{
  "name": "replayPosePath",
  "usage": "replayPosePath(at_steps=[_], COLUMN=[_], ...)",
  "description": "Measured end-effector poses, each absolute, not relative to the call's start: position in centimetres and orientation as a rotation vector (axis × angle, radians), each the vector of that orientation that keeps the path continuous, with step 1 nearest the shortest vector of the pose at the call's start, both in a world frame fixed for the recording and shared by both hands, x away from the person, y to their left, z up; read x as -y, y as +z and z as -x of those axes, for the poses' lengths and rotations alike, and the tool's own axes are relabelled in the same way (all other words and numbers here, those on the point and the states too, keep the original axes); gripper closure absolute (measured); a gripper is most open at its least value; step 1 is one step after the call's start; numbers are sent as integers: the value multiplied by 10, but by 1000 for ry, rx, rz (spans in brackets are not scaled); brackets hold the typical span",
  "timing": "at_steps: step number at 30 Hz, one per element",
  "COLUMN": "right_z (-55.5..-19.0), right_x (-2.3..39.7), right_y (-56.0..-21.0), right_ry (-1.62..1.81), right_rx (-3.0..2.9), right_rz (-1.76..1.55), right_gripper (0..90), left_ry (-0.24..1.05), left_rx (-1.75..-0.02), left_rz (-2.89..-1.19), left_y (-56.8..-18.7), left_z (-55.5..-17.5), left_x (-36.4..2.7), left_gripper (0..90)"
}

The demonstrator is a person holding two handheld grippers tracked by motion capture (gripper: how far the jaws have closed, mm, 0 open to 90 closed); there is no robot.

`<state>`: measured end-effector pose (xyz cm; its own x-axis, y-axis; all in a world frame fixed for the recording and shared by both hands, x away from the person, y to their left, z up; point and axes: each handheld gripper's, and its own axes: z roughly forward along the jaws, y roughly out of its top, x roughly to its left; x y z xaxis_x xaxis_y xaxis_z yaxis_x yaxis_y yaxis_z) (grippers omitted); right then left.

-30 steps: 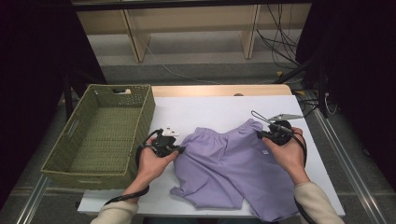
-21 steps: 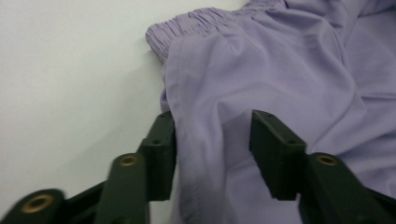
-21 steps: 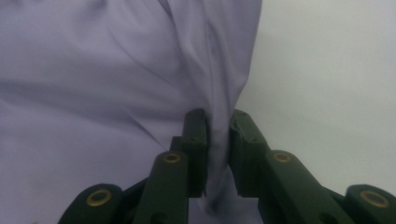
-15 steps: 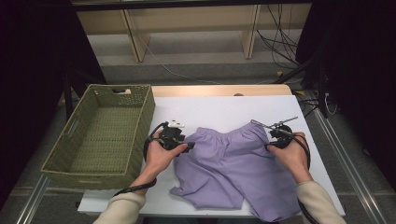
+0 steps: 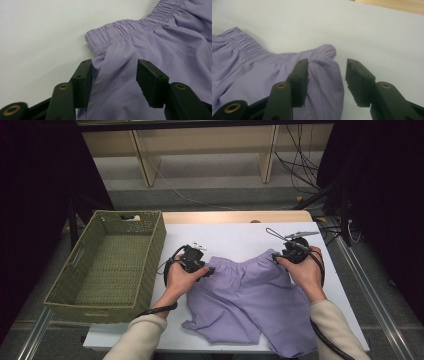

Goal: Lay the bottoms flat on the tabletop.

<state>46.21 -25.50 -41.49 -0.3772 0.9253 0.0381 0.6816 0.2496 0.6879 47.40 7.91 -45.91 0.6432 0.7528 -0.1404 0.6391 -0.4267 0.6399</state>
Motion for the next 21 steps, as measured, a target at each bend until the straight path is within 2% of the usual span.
replayPosePath(at_steps=[4,10,15,21], right_z=[-470,-470,-467,-465], right_x=[254,254,257,255], right_y=[-424,-440,-451,-460], right_ry=[849,762,707,683], right_rx=[-2178,-2259,-2317,-2361], right_rz=[-1483,-1512,-1551,-1582], right_gripper=[613,768,845,897], left_ry=[185,186,211,200], left_rx=[-1096,-1072,-1054,-1051], left_rz=[-2235,-2287,-2311,-2311], left_y=[-468,-475,-475,-474], left_z=[-478,-475,-472,-468], left_x=[-74,-67,-66,-64], left_gripper=[528,677,796,868])
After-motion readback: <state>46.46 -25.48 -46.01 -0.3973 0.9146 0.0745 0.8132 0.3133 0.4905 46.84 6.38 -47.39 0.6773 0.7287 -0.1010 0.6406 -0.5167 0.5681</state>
